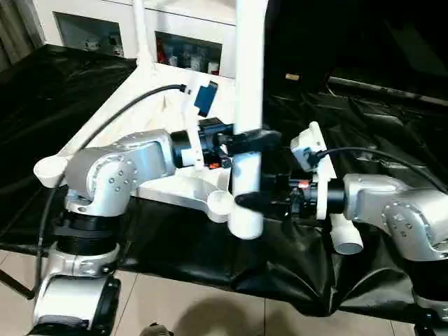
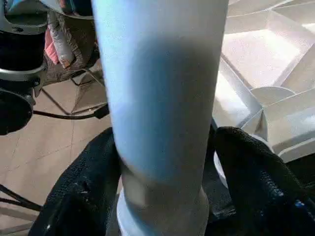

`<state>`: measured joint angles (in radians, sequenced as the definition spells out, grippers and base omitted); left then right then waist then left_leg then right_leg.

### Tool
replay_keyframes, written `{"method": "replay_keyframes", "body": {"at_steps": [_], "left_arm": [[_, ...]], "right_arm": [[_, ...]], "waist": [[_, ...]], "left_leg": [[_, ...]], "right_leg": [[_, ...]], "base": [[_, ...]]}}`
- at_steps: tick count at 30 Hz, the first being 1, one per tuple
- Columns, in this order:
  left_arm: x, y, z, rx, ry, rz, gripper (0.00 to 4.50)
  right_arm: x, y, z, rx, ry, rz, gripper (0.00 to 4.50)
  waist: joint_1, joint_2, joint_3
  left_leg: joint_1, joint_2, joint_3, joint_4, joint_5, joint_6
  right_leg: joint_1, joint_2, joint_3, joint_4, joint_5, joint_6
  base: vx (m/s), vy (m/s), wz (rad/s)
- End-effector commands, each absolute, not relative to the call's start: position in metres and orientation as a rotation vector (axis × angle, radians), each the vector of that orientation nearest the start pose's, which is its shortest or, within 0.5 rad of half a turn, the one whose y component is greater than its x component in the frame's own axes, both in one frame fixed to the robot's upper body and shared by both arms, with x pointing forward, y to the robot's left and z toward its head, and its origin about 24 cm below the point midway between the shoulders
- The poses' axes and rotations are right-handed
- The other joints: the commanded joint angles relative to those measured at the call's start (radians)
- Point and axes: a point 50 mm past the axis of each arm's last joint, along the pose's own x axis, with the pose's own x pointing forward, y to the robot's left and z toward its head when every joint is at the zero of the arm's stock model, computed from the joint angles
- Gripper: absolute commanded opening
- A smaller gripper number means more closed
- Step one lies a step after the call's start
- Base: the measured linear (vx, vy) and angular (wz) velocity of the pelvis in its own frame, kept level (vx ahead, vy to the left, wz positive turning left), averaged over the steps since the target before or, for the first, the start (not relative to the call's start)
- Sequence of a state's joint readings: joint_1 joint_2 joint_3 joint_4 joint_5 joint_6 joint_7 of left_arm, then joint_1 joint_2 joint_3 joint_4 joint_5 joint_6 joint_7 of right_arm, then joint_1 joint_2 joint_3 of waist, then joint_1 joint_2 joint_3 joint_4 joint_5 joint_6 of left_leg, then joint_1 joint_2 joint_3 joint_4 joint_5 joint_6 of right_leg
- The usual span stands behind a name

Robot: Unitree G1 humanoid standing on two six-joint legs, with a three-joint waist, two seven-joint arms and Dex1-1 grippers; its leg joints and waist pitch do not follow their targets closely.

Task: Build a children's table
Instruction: Pick table leg

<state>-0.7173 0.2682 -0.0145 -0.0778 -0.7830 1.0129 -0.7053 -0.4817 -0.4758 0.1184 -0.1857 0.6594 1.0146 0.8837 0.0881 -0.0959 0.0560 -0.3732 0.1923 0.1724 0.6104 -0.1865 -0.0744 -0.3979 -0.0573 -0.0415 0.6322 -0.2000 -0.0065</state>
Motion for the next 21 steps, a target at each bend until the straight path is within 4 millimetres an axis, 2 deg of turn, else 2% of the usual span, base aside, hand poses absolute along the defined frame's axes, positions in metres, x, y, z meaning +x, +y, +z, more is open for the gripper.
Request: {"method": "replay_keyframes", "body": {"at_steps": [1, 7, 9, 11, 17, 21], "left_arm": [[0.2932, 0.0691, 0.2032, -0.286, 0.191, -1.355, 1.87], [0.2911, 0.0679, 0.2034, -0.283, 0.193, -1.376, 1.87], [0.2915, 0.0688, 0.2037, -0.287, 0.191, -1.375, 1.86], [0.2918, 0.0694, 0.2041, -0.289, 0.188, -1.374, 1.86], [0.293, 0.0706, 0.205, -0.288, 0.184, -1.368, 1.86], [0.2943, 0.0698, 0.2061, -0.292, 0.181, -1.364, 1.86]], "right_arm": [[0.2737, -0.1192, 0.1386, 0.158, 0.465, 1.274, 3.08], [0.2746, -0.1167, 0.1388, 0.163, 0.461, 1.285, 3.08], [0.2741, -0.1161, 0.1386, 0.169, 0.46, 1.289, 2.82], [0.2736, -0.116, 0.1383, 0.172, 0.459, 1.292, 2.76], [0.273, -0.116, 0.1383, 0.182, 0.459, 1.298, 2.14], [0.2727, -0.1162, 0.1377, 0.187, 0.459, 1.299, 1.99]], "waist": [[0.0, 0.0, -0.065], [0.0, 0.001, -0.065], [-0.001, 0.001, -0.066], [0.0, 0.005, -0.065], [-0.001, 0.005, -0.065], [0.0, 0.006, -0.066]], "left_leg": [[0.011, 0.032, -0.003, -0.066, -0.061, -0.024], [0.012, 0.032, -0.003, -0.066, -0.067, -0.029], [0.012, 0.032, -0.003, -0.066, -0.064, -0.028], [0.012, 0.032, -0.004, -0.067, -0.066, -0.029], [0.012, 0.032, -0.004, -0.067, -0.073, -0.032], [0.013, 0.032, -0.004, -0.067, -0.072, -0.034]], "right_leg": [[0.053, -0.069, 0.043, -0.069, -0.139, -0.15], [0.053, -0.068, 0.043, -0.07, -0.14, -0.15], [0.053, -0.068, 0.043, -0.069, -0.134, -0.151], [0.053, -0.068, 0.043, -0.069, -0.133, -0.152], [0.053, -0.067, 0.042, -0.069, -0.131, -0.155], [0.054, -0.068, 0.043, -0.069, -0.126, -0.158]], "base": [[0.0, 0.0, 0.0], [0.0, 0.0, 0.0], [0.0, 0.0, 0.0], [0.0, 0.0, 0.0], [0.0, 0.0, 0.0], [0.0, 0.0, 0.0]]}}
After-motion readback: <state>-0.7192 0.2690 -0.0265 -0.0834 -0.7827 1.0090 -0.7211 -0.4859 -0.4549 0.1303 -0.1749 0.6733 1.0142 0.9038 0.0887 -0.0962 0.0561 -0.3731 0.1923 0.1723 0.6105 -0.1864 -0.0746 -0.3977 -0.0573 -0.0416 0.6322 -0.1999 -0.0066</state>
